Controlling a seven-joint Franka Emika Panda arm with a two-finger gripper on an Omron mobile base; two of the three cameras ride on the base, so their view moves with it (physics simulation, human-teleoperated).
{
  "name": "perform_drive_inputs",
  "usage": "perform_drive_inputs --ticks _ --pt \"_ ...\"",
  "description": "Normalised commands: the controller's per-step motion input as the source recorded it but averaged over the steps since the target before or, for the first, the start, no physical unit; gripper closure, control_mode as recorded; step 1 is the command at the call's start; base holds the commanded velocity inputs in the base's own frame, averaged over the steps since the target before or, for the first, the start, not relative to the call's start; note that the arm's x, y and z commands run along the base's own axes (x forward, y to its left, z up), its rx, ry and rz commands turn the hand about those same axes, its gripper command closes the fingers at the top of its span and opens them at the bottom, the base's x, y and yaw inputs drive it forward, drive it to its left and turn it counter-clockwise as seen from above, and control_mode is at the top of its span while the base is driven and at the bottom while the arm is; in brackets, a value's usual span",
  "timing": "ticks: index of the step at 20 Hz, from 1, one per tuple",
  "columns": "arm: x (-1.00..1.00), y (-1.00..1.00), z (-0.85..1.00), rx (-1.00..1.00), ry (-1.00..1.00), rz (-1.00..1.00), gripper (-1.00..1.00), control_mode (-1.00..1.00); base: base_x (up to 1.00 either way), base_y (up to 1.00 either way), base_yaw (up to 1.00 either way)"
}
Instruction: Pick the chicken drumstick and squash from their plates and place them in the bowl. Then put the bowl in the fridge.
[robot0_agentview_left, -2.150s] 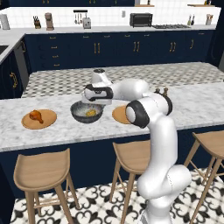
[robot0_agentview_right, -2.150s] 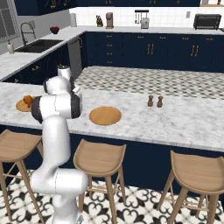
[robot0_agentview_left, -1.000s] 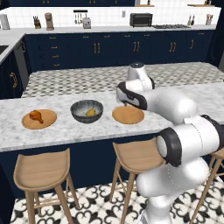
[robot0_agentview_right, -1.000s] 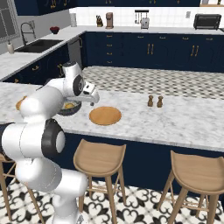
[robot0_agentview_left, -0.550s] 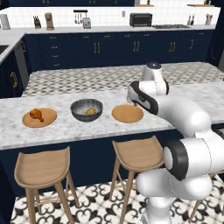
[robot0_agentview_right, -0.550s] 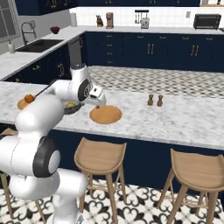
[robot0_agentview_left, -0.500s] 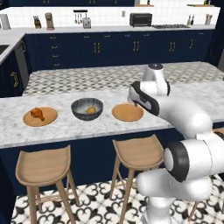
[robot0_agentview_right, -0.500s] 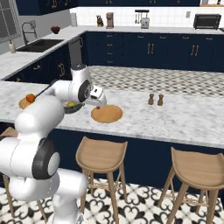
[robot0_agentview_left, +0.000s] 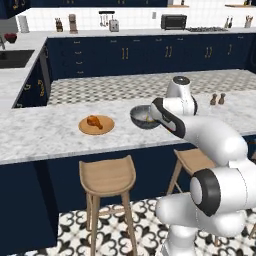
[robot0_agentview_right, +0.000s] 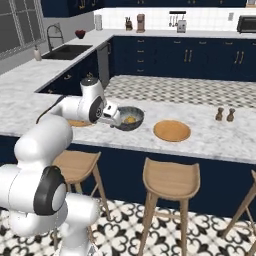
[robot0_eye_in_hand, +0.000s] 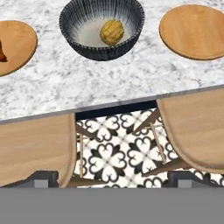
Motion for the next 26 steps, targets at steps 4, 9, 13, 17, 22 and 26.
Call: perform_drive_inputs --ticks 4,9,13,17,22,26 --pt "0.0 0.0 0.0 0.0 0.0 0.0 -1.0 1.0 0.71 0.98 0.02" --pt "0.0 0.0 0.0 0.0 0.0 0.0 -1.0 1.0 0.91 0.47 0.06" --pt "0.0 0.0 0.0 0.0 0.0 0.0 -1.0 1.0 1.0 0.25 0.09" --pt "0.5 0.23 0.0 0.0 0.01 0.09 -1.0 -1.0 0.5 0.14 0.05" --pt "0.83 0.61 -0.13 0.0 0.02 0.27 -1.0 -1.0 0.0 0.0 0.0" --pt "0.53 0.19 -0.42 0.0 0.15 0.3 -1.0 -1.0 0.0 0.0 0.0"
